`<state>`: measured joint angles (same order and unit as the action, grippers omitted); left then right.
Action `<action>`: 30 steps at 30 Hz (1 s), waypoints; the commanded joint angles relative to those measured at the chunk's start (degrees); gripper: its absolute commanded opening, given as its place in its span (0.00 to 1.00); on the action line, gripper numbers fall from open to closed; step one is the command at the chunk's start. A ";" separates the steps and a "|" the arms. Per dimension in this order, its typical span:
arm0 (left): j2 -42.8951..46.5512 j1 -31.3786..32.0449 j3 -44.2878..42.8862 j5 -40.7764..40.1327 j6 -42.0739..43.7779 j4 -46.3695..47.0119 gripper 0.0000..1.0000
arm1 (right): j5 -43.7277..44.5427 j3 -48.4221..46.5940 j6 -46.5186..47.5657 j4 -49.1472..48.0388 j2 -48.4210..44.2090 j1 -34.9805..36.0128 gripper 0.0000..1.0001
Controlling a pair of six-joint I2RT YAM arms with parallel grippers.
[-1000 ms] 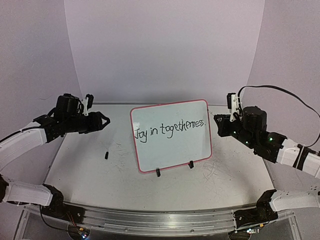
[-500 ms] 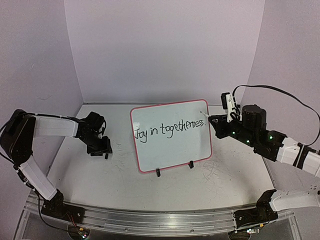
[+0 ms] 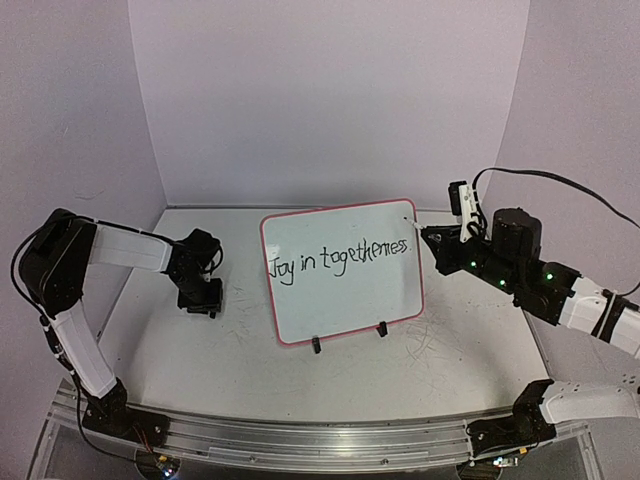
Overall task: Write a sentence on the whiteboard
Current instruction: Pick up the pen cap from the center of the board, then insert the whiteboard marker without the cap into the pen cap.
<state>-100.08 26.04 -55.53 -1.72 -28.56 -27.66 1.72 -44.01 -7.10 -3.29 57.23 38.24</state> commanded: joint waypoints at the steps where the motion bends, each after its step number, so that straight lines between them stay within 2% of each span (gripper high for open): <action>1: -0.44 0.32 0.69 -4.55 -0.33 -0.20 0.26 | 1.17 -1.20 0.68 -0.64 -0.89 0.08 0.00; 9: 10.59 0.52 -0.10 -10.39 -0.16 -2.05 0.05 | 0.64 -4.10 -0.68 0.66 0.20 0.08 0.00; 12: 15.82 0.55 -3.65 -11.73 2.05 -3.09 0.02 | -1.53 -7.29 -2.54 5.00 1.94 0.08 0.00; 15: 23.12 0.81 -7.67 -9.54 6.10 -1.79 0.01 | -7.69 -10.79 -4.74 9.74 3.74 0.08 0.00; 18: 30.73 3.99 -9.65 -2.52 15.87 5.26 0.01 | -19.27 -14.35 -5.72 12.56 5.60 0.08 0.00; 21: 37.08 14.16 -5.98 3.11 30.35 13.89 0.00 | -30.44 -18.12 -6.59 14.08 9.29 0.20 0.00; 23: 40.42 20.40 -2.88 4.03 38.03 17.02 0.00 | -36.47 -20.12 -7.94 14.18 11.62 0.64 0.00; 26: 42.34 24.50 -0.60 3.91 45.51 17.59 0.00 | -42.30 -23.92 -10.09 14.43 15.42 2.09 0.00; 30: 42.22 29.79 0.81 2.48 53.79 17.48 0.00 | -43.22 -29.90 -11.74 14.65 20.15 6.00 0.00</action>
<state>-56.40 52.32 -57.04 1.26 10.98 -11.70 -34.37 -67.32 -15.99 11.27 74.39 40.95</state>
